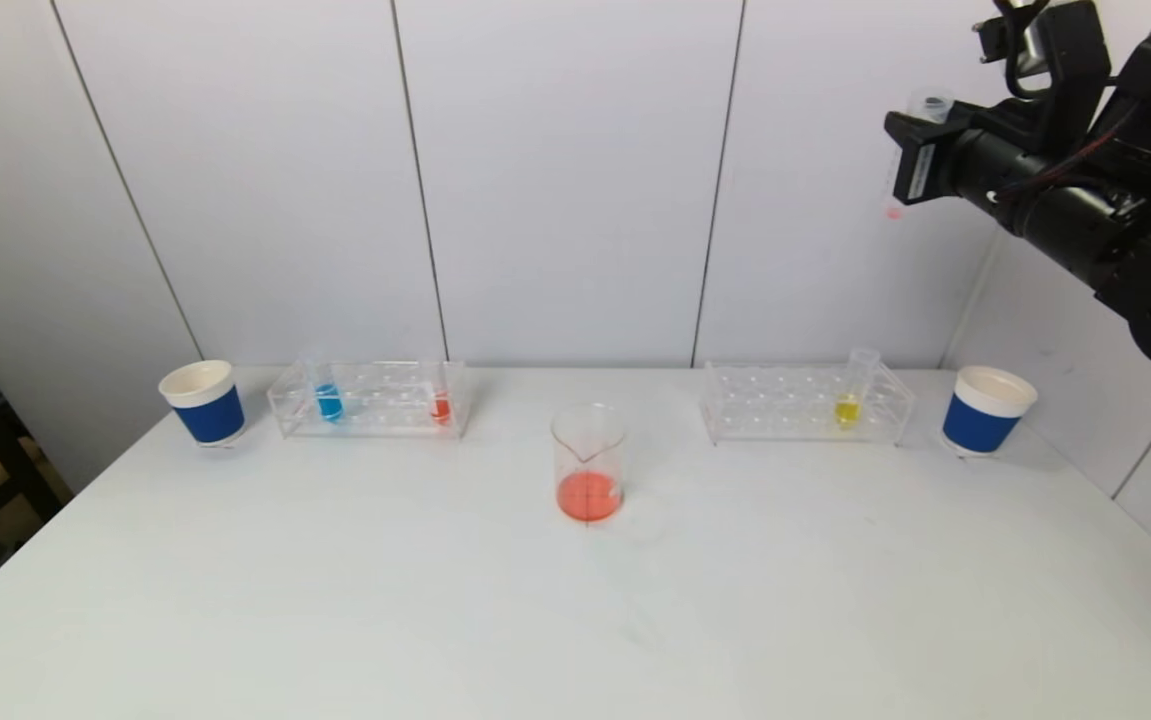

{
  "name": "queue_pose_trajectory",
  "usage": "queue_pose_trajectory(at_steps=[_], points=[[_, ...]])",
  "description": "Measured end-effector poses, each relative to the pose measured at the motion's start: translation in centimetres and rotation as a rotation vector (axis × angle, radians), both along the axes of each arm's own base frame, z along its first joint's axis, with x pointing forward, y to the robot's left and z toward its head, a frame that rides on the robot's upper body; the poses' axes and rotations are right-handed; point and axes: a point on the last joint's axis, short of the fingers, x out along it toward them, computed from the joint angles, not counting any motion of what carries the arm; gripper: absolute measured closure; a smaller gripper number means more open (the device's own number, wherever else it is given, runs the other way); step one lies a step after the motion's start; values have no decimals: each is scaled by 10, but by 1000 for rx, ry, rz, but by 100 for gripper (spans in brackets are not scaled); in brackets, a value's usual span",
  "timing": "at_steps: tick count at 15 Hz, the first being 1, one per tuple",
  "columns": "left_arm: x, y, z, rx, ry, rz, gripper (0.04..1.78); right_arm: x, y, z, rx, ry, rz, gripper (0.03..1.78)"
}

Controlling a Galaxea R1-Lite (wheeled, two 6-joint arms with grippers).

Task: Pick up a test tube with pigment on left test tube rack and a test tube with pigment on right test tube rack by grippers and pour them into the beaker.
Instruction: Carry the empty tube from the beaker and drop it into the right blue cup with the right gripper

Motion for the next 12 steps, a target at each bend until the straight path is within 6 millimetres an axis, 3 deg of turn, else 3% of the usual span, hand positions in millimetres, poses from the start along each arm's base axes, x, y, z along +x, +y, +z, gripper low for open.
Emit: queue_pose_trajectory(at_steps=[12], points=[[0,0,0,0,0,0,6,7,-113,-14,114,25,-279,133]])
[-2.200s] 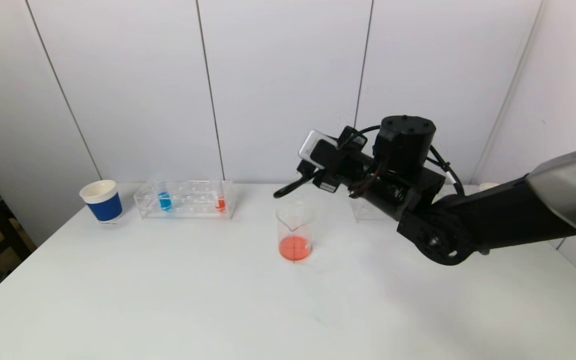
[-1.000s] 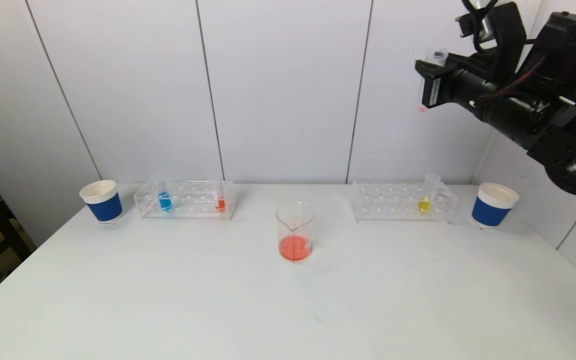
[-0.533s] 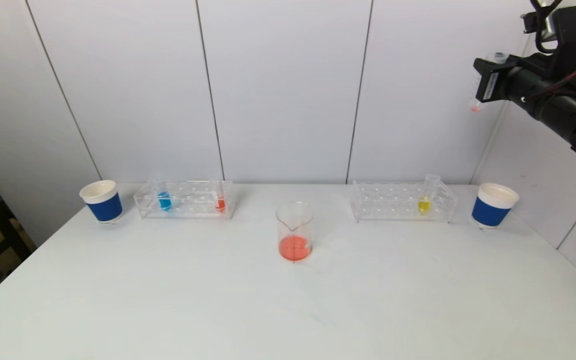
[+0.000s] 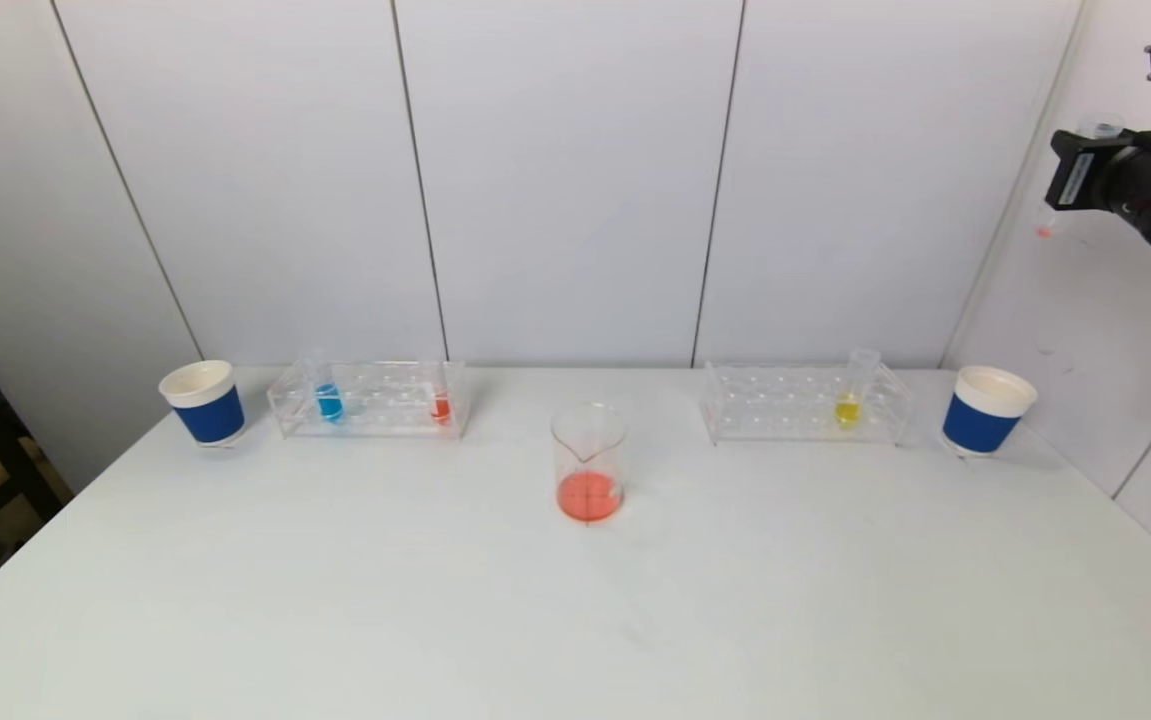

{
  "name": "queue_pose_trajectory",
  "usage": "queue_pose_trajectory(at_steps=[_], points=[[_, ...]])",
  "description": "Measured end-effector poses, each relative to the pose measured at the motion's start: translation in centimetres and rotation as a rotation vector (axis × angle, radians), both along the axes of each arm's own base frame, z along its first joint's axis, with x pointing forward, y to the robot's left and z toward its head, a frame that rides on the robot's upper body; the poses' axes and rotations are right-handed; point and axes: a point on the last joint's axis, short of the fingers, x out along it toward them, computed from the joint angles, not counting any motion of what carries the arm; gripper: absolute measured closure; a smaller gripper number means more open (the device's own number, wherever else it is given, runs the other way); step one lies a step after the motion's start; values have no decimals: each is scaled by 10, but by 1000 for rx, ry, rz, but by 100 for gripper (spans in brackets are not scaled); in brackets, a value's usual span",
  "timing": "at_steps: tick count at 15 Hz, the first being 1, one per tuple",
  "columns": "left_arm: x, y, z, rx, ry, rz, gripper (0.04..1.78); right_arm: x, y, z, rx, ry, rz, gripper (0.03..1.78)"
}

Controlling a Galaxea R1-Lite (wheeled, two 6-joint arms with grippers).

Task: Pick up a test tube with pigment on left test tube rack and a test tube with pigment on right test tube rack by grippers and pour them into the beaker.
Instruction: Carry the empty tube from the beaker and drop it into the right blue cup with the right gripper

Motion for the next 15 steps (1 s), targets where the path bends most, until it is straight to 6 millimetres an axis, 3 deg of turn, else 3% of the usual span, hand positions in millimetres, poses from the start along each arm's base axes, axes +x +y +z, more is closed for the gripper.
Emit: queue_pose_trajectory(at_steps=[6,15], points=[[0,0,0,0,0,1,6,9,-32,-28,31,70,-63,133],[0,0,0,0,0,0,6,20,-36,-75,63,82,-59,133]])
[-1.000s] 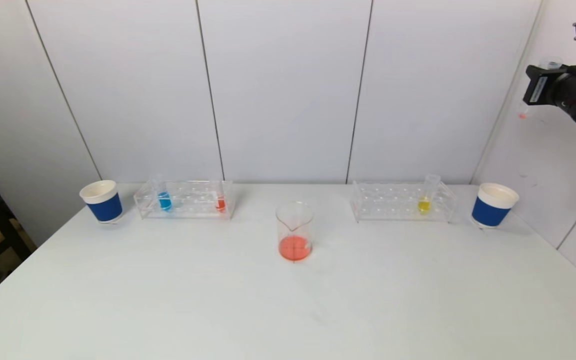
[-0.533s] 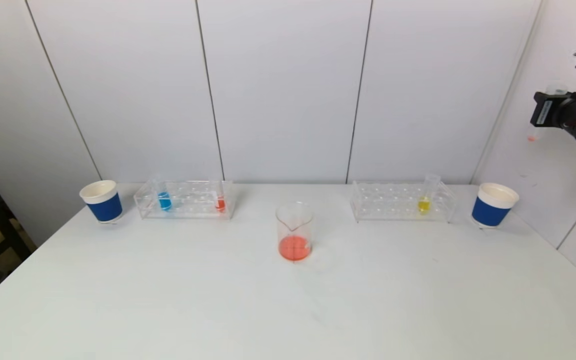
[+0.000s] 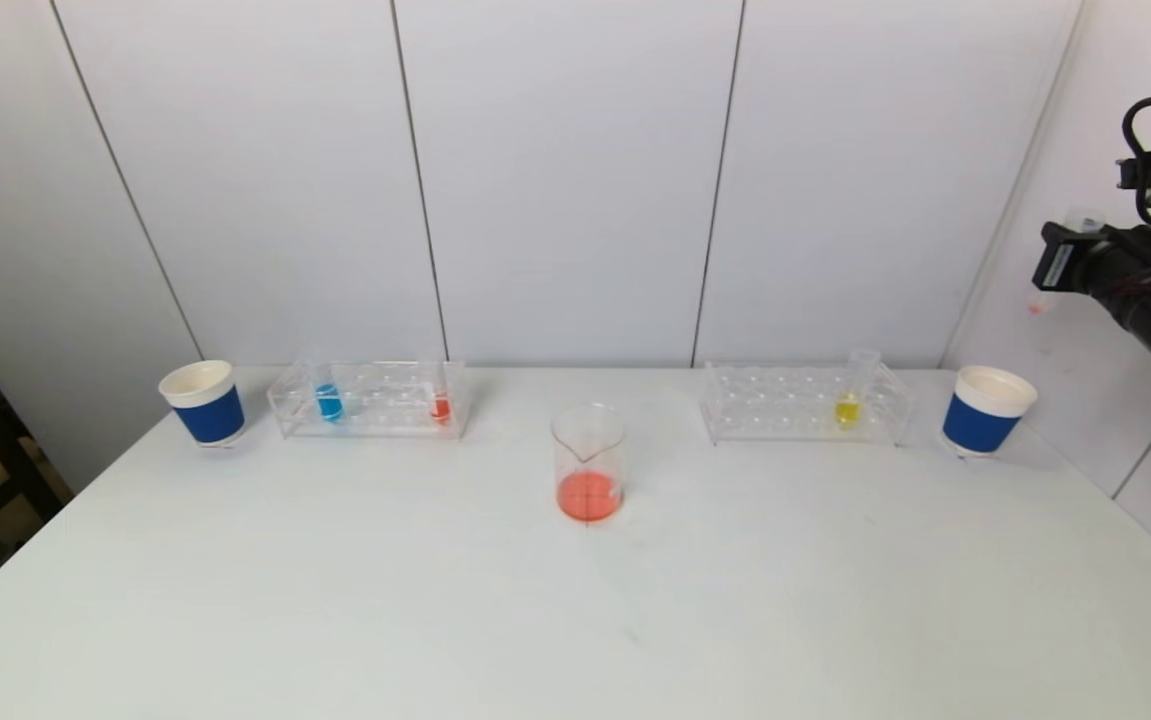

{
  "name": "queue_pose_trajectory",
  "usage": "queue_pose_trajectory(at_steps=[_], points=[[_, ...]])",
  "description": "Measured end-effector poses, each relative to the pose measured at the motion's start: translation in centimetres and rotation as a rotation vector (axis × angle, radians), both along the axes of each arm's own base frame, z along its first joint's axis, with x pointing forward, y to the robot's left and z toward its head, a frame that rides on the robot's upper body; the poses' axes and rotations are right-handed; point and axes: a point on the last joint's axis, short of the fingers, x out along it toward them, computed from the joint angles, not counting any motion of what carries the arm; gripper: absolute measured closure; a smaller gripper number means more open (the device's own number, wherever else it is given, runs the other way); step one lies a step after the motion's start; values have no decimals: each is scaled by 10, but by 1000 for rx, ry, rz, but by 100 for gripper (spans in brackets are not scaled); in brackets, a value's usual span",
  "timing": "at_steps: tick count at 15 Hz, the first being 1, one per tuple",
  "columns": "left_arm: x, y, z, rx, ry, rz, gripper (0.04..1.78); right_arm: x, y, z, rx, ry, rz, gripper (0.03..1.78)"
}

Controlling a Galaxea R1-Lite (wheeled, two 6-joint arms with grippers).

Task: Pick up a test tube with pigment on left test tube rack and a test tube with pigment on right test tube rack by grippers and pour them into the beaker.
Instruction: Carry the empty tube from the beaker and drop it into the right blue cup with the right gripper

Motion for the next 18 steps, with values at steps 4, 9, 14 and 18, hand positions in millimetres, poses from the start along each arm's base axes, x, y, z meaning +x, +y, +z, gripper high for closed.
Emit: queue_pose_trajectory(at_steps=[4,9,14,18], points=[[0,0,0,0,0,0,6,2,-1,-21,17,47,-3,133],[0,0,0,0,0,0,6,2,-1,-45,18,51,0,133],[0,0,0,0,0,0,6,0,0,-68,34,117,-3,133],[0,0,0,0,0,0,6,2,-1,-79,26,79,-1,133]])
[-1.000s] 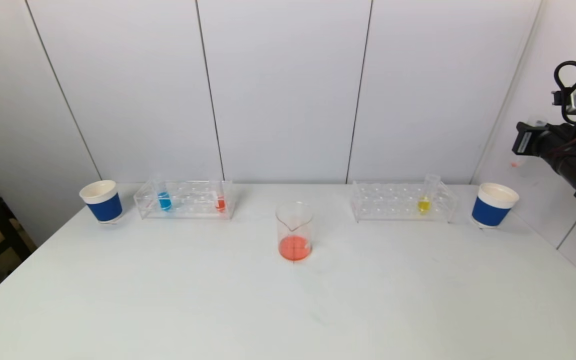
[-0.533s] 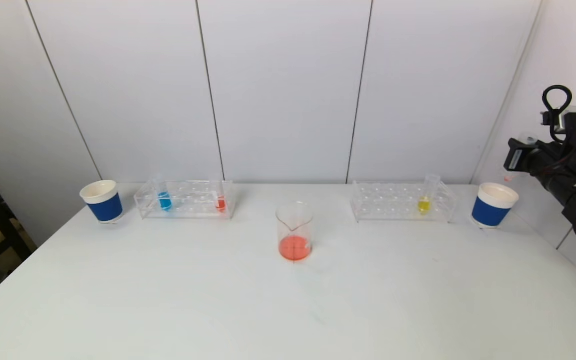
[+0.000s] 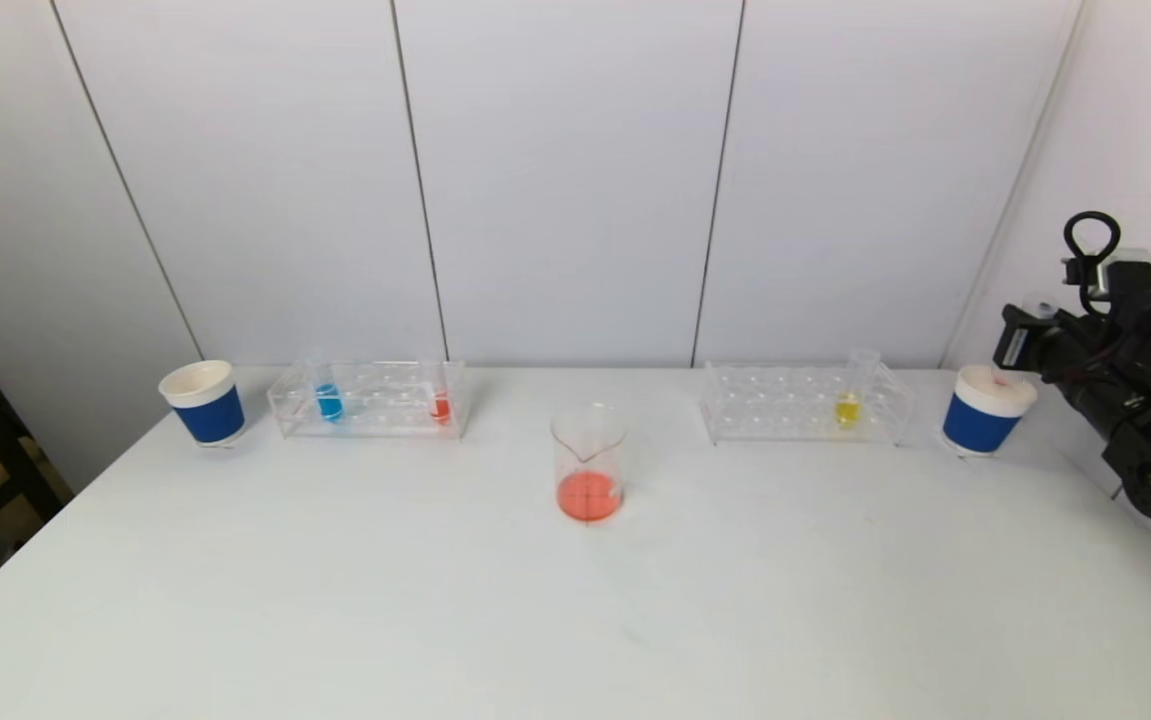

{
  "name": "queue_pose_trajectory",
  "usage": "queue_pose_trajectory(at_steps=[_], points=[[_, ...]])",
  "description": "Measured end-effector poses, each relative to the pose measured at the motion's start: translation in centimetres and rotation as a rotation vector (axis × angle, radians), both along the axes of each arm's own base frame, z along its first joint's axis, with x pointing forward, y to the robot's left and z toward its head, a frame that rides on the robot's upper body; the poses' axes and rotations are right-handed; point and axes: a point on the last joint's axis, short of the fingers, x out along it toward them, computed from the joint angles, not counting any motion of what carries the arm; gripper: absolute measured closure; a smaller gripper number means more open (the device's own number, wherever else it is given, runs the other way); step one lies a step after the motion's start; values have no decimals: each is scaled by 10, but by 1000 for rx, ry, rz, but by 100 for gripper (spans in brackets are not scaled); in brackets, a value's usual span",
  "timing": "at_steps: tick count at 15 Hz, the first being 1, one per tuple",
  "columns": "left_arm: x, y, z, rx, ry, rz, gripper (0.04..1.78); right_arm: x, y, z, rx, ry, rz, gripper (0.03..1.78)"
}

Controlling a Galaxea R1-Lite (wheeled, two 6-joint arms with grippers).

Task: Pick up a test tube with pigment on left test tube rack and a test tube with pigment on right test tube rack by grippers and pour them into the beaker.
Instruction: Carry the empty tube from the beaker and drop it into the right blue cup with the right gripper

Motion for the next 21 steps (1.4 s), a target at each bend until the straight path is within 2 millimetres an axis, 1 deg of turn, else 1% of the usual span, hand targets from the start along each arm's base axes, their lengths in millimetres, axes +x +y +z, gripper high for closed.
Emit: queue_pose_trajectory(at_steps=[3,8,11,16,21], points=[[0,0,0,0,0,0,6,3,-4,-9,21,14,-5,133],[0,0,0,0,0,0,6,11,-10,-15,24,15,-15,133],[0,0,0,0,0,1,6,14,-12,-22,27,26,-14,133],[0,0,0,0,0,0,6,15,-14,-34,34,47,-17,133],[0,0,0,-1,0,0,6,15,-14,-40,36,55,-20,133]])
